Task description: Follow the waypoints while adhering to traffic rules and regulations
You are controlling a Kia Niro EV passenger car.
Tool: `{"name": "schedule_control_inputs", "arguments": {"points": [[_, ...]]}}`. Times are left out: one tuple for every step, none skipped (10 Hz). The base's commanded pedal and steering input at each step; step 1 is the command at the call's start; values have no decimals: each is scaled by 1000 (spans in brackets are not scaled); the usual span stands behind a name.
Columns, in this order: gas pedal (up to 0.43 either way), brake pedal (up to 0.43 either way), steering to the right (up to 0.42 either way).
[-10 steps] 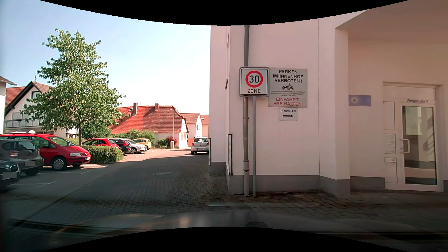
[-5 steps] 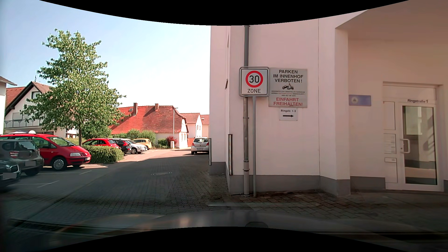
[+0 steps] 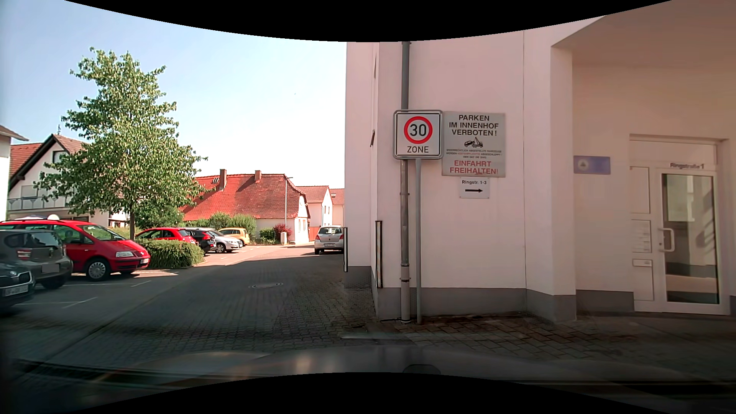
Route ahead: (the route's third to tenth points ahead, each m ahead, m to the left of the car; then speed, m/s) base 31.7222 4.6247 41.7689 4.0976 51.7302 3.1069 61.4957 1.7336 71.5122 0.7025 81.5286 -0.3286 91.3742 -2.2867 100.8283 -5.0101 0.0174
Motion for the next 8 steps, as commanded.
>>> {"name": "schedule_control_inputs", "arguments": {"points": [[0, 140, 660], [0, 128, 619], [0, 116, 567], [0, 110, 522], [0, 110, 467], [0, 104, 415], [0, 85, 366], [0, 73, 299]]}}
